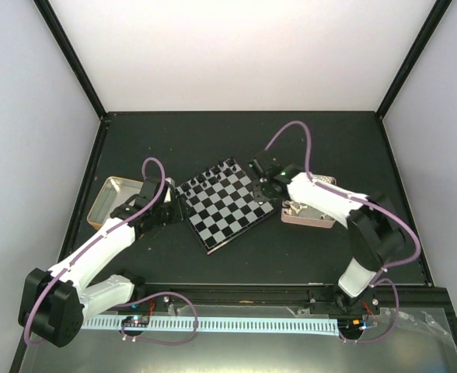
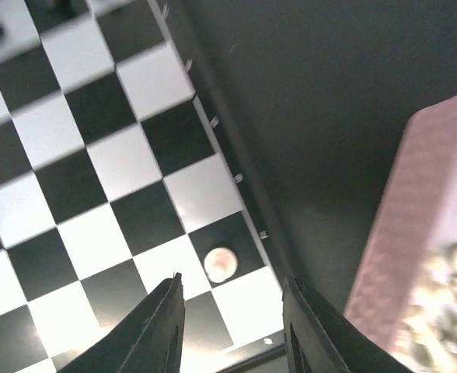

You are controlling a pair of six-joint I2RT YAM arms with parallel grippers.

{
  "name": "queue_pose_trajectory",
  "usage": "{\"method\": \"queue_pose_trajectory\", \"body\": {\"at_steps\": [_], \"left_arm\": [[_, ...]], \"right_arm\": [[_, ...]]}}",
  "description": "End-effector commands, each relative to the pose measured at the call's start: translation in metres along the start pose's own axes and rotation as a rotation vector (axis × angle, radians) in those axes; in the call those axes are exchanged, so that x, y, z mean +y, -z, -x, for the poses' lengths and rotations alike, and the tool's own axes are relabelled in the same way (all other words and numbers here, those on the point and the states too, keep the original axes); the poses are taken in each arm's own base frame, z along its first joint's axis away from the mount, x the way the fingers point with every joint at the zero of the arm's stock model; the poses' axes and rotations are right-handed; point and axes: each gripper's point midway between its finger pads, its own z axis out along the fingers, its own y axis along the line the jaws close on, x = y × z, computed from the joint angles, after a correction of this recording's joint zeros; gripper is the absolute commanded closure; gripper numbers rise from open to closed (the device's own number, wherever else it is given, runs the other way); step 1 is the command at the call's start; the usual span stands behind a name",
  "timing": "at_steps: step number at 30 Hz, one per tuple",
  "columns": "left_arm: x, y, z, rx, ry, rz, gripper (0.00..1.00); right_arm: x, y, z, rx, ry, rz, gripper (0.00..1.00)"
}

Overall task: Set up the chess pieces on the board
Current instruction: Place the chess piece on the chessboard, then pick up the chess piece from the storage box.

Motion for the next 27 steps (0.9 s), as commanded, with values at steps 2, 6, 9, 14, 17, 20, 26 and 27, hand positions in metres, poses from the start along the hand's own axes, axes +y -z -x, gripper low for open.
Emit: {"method": "queue_pose_trajectory", "body": {"at_steps": [2,6,9,14,17,20,26,27], "left_arm": [[-0.005,0.009,0.012,-0.047,-0.004,-0.010,0.41],[-0.005,0.010,0.013,-0.052,-0.007,-0.011,0.42],[-0.006,0.010,0.014,-0.053,-0.009,-0.013,0.42],[-0.007,0.009,0.014,-0.047,-0.008,-0.016,0.42],[-0.008,0.009,0.014,-0.043,-0.008,-0.017,0.42],[-0.008,0.009,0.014,-0.040,-0.008,-0.017,0.42],[-0.008,0.009,0.013,-0.037,-0.005,-0.017,0.42],[-0.008,0.009,0.013,-0.038,-0.005,-0.018,0.42]], "right_arm": [[-0.051,0.034,0.026,-0.133,-0.178,0.003,0.63],[-0.111,0.033,0.019,-0.142,-0.339,-0.058,0.64],[-0.136,0.022,0.009,-0.108,-0.386,-0.081,0.65],[-0.142,0.001,0.003,-0.046,-0.376,-0.068,0.69],[-0.136,-0.011,0.002,-0.008,-0.357,-0.046,0.71],[-0.134,-0.020,0.001,0.016,-0.343,-0.040,0.70],[-0.134,-0.034,-0.004,0.053,-0.323,-0.052,0.72],[-0.135,-0.034,-0.004,0.050,-0.323,-0.056,0.73]]}}
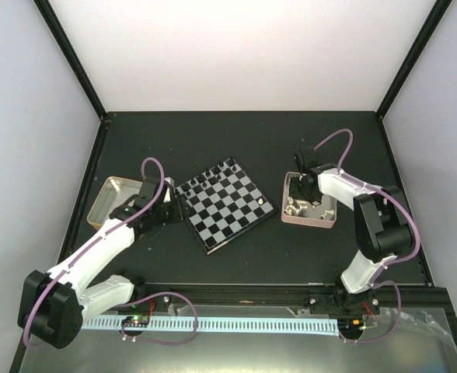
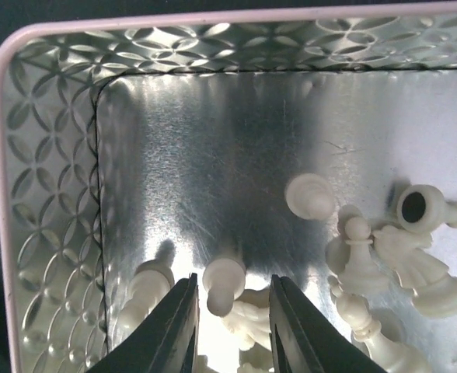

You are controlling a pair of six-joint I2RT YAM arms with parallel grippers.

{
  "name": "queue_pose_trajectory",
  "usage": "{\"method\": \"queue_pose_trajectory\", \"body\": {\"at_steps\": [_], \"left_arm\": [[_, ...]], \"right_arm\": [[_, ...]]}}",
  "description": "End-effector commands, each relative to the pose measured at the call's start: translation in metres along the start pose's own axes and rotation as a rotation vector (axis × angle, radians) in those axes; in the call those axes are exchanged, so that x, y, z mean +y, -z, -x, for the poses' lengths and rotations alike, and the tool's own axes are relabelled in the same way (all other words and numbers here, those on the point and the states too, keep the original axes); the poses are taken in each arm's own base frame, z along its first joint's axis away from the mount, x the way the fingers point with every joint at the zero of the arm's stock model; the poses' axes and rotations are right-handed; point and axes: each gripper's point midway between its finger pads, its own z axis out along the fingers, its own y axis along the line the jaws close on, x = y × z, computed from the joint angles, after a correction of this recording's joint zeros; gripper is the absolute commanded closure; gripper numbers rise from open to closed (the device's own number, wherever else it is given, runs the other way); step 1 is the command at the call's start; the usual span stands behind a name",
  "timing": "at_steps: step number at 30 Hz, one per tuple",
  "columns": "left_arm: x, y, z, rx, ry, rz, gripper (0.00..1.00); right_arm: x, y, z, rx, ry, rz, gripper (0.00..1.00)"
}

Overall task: Set up the chess pieces on the board
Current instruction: Pick up the chess piece from the storage box, then place the chess piece on the chessboard.

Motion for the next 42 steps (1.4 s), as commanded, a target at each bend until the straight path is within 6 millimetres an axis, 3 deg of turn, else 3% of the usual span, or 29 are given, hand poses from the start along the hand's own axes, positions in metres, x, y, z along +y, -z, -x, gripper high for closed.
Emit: {"method": "queue_pose_trajectory", "body": {"at_steps": [1,13,22,27,34,37,42], "left_arm": [[-0.007,0.006,0.012,-0.027,-0.002,-0.012,0.42],[-0.007,0.008,0.012,-0.031,-0.003,-0.013,0.42],[-0.007,0.010,0.013,-0.043,0.000,-0.019,0.41],[-0.007,0.010,0.013,-0.046,0.005,-0.022,0.41],[-0.007,0.009,0.012,-0.047,0.010,-0.025,0.41],[-0.007,0.010,0.012,-0.047,0.011,-0.027,0.41],[-0.005,0.011,0.010,-0.049,0.006,-0.021,0.41]], "right_arm": [[0.005,-0.002,0.013,-0.028,0.015,0.009,0.74],[0.001,-0.004,0.017,-0.042,0.031,-0.021,0.92],[0.021,0.043,0.022,-0.136,0.067,0.020,0.94],[0.055,0.067,0.014,-0.161,0.129,0.082,0.94],[0.140,0.077,-0.024,-0.121,0.324,0.180,0.94],[0.156,0.068,-0.036,-0.094,0.364,0.177,0.93],[0.162,0.051,-0.048,-0.059,0.398,0.144,0.93]]}}
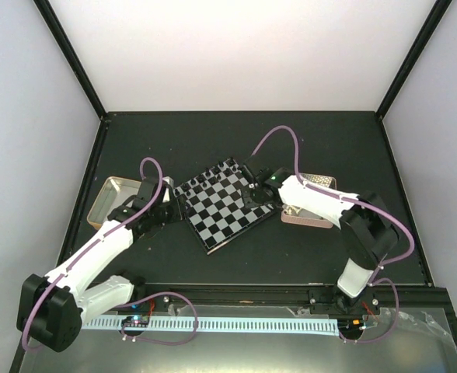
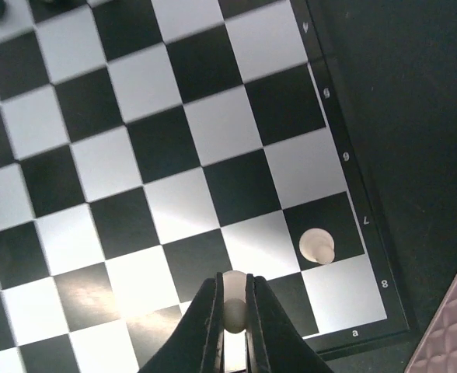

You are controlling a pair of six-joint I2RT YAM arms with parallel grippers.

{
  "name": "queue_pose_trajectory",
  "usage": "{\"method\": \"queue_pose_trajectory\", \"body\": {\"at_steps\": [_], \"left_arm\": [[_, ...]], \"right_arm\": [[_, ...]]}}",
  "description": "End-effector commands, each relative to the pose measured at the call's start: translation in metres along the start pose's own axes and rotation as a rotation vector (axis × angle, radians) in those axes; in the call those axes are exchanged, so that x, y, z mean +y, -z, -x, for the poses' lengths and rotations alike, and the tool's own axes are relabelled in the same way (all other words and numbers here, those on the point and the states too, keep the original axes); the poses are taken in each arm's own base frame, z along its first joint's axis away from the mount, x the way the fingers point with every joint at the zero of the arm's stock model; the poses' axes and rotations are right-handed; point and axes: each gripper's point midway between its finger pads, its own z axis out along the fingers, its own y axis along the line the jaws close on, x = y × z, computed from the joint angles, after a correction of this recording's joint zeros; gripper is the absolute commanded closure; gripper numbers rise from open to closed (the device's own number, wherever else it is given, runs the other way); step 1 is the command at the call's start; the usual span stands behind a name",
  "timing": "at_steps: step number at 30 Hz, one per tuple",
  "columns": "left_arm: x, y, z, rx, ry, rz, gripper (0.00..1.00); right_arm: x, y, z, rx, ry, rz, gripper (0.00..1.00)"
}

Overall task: Set up the chess pieces on the board
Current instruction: Place the chess piece on the chessboard.

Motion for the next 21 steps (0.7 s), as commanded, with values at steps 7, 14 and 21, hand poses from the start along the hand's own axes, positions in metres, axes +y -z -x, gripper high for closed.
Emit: {"method": "queue_pose_trajectory", "body": {"at_steps": [7,14,21], "left_arm": [[-0.002,0.005,0.007,-0.028,0.004,-0.010,0.41],[-0.002,0.004,0.006,-0.025,0.001,-0.009,0.41],[-0.002,0.005,0.006,-0.026,-0.003,-0.009,0.41]], "right_arm": [[-0.004,-0.023,-0.012,0.068,0.015,-0.068,0.92],[-0.004,-0.035,-0.016,0.089,0.020,-0.082,0.91],[-0.005,-0.043,-0.016,0.094,0.019,-0.094,0.90]]}}
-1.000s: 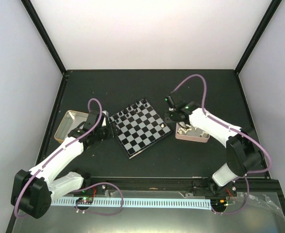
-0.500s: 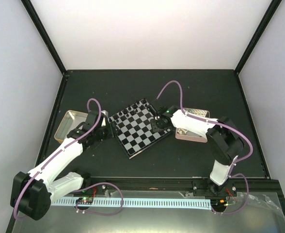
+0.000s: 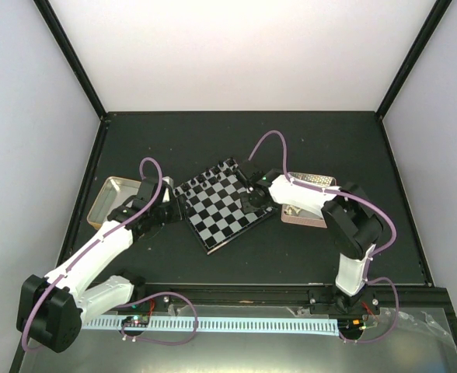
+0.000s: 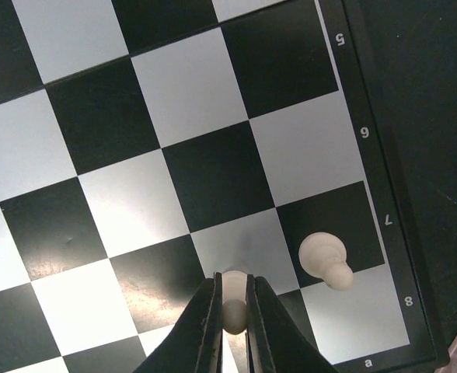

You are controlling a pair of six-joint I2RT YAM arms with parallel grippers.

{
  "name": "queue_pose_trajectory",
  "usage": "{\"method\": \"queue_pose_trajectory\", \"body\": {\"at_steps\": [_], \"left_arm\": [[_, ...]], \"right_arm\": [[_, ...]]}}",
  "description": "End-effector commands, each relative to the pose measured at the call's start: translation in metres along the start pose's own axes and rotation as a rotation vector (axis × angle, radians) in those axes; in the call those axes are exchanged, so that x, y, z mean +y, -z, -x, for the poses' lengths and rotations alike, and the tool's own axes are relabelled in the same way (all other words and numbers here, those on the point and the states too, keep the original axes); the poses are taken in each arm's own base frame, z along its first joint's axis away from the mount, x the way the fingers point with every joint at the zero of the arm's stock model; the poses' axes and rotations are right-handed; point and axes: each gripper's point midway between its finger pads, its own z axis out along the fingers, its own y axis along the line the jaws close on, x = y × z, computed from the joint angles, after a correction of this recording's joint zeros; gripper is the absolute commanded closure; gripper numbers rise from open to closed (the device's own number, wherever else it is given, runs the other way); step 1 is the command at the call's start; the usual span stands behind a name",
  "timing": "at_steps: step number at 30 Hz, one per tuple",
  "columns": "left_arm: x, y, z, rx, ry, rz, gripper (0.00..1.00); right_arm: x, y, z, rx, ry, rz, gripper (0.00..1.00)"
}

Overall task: Set up the chess pieces on the board
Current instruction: Place the chess piece on the chessboard.

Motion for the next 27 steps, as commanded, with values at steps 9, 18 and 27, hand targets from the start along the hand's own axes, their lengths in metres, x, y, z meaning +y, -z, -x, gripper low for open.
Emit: {"method": "queue_pose_trajectory", "body": {"at_steps": [9,18,27], "left_arm": [[-0.001,0.004,0.006,-0.015,-0.006,0.001,0.41],[-0.004,0.007,0.009,-0.021,-0.009,-0.006,0.41],[-0.004,0.007,0.009,-0.022,-0.010,-0.003,0.41]], "right_arm": [[0.003,-0.003,0.013,-0.029,-0.003,-0.025,0.87],[0.006,0.031,0.031,-0.108,-0.015,0.012,0.72],[-0.067,0.077,0.054,-0.267,-0.194,-0.077,0.69]]}}
